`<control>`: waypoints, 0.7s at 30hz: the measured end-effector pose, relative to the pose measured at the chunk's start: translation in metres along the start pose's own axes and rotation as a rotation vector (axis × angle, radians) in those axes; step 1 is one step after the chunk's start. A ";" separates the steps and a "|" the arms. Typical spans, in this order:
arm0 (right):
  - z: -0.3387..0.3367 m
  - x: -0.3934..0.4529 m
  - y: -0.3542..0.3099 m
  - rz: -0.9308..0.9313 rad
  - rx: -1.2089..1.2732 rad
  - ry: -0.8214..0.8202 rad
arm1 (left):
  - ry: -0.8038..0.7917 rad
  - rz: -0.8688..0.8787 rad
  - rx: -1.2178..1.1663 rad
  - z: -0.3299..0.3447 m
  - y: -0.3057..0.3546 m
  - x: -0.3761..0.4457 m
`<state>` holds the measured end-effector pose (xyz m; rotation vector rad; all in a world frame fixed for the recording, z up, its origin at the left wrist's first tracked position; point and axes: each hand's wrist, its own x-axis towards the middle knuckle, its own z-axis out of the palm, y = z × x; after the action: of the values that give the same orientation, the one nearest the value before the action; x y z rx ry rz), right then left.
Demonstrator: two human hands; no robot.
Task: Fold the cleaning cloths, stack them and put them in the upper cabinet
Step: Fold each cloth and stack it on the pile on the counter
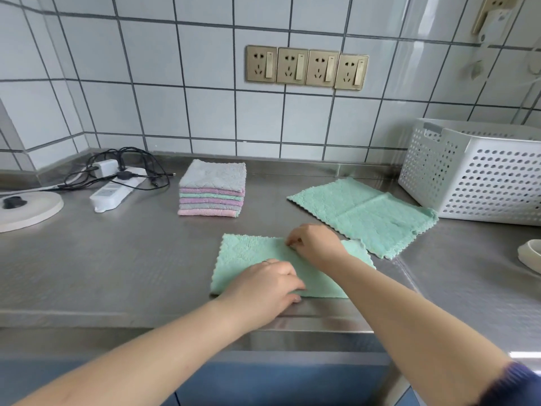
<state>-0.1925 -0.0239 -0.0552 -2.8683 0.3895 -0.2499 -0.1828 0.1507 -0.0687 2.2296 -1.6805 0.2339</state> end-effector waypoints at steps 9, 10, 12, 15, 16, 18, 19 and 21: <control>-0.010 -0.008 0.002 -0.018 -0.206 -0.011 | 0.060 0.067 0.066 -0.009 -0.018 -0.015; -0.011 -0.013 0.005 -0.020 -0.216 -0.002 | 0.063 0.072 0.065 -0.011 -0.023 -0.019; -0.014 -0.024 0.009 -0.019 -0.222 -0.001 | 0.062 0.071 0.074 -0.015 -0.034 -0.028; -0.019 -0.041 0.010 -0.013 -0.227 -0.016 | 0.071 0.040 0.108 -0.020 -0.048 -0.034; -0.021 -0.046 0.010 -0.017 -0.236 -0.019 | 0.080 0.022 0.129 -0.021 -0.052 -0.034; -0.023 -0.055 0.010 -0.025 -0.265 -0.026 | 0.087 -0.020 0.147 -0.021 -0.059 -0.033; -0.024 -0.059 0.010 -0.029 -0.285 -0.027 | 0.081 -0.038 0.147 -0.021 -0.062 -0.032; -0.024 -0.067 0.011 -0.037 -0.312 -0.029 | 0.071 -0.081 0.139 -0.021 -0.067 -0.030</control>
<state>-0.2636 -0.0205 -0.0437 -3.1831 0.4025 -0.1663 -0.1264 0.2017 -0.0707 2.3544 -1.5769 0.4157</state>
